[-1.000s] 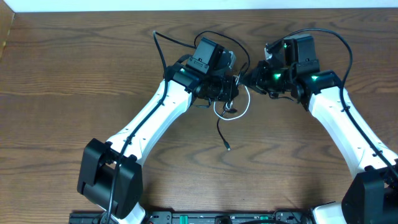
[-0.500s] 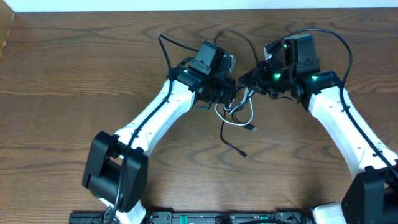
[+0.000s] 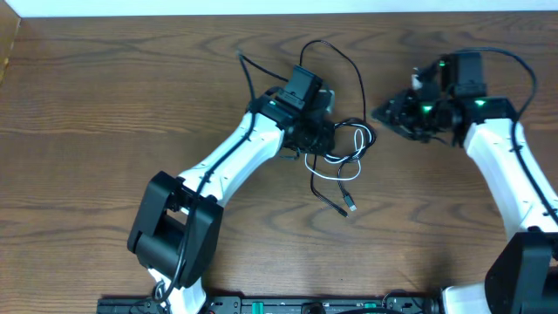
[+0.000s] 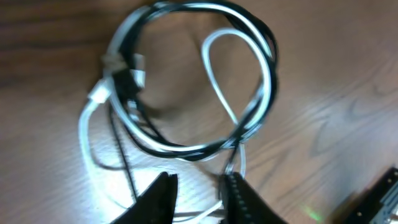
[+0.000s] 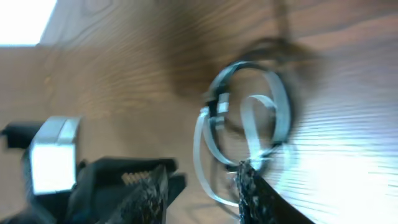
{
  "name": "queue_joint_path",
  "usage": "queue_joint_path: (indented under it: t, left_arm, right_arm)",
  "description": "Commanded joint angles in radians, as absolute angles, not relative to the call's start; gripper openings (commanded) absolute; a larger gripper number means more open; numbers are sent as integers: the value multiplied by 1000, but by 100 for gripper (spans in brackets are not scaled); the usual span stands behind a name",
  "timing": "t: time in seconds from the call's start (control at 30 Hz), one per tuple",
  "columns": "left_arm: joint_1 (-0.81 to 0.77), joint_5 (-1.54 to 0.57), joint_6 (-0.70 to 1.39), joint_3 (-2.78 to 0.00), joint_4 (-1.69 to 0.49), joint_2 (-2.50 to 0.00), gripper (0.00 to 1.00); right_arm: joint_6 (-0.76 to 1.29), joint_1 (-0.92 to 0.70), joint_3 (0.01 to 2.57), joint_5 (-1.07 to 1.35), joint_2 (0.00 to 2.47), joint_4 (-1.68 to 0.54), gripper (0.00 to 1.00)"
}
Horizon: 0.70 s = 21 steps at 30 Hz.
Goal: Untangle cables
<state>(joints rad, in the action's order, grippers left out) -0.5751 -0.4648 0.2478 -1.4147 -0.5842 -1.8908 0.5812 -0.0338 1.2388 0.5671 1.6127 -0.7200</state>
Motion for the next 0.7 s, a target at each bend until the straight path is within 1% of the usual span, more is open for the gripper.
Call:
queue_joint_path:
  t: [0.0, 0.1, 0.17, 0.3, 0.47, 0.53, 0.67]
  left_arm:
    - [-622, -459, 186, -1411, -572, -1897, 33]
    - [-664, -457, 134, -1411, -556, -1900, 41]
    - [-679, -431, 127, -1411, -555, -1909, 41]
    - [-691, -310, 127, -1411, -543, -1962, 41]
    - [-691, -295, 96, -1411, -494, -2001, 41]
    - [-693, -319, 84, -1411, -480, -2016, 41]
    - [-693, -474, 24, -1411, -476, -2039, 42]
  right_arm:
    - [488, 15, 1248, 525, 1610, -757, 33]
    - [453, 59, 1248, 526, 1610, -791, 34]
    - [439, 70, 1248, 526, 1610, -804, 34]
    - [408, 71, 1248, 525, 1610, -818, 34]
    - [386, 71, 1248, 525, 1610, -831, 36]
    - [384, 71, 1248, 524, 1610, -833, 35]
    - [383, 71, 1248, 522, 1610, -835, 36]
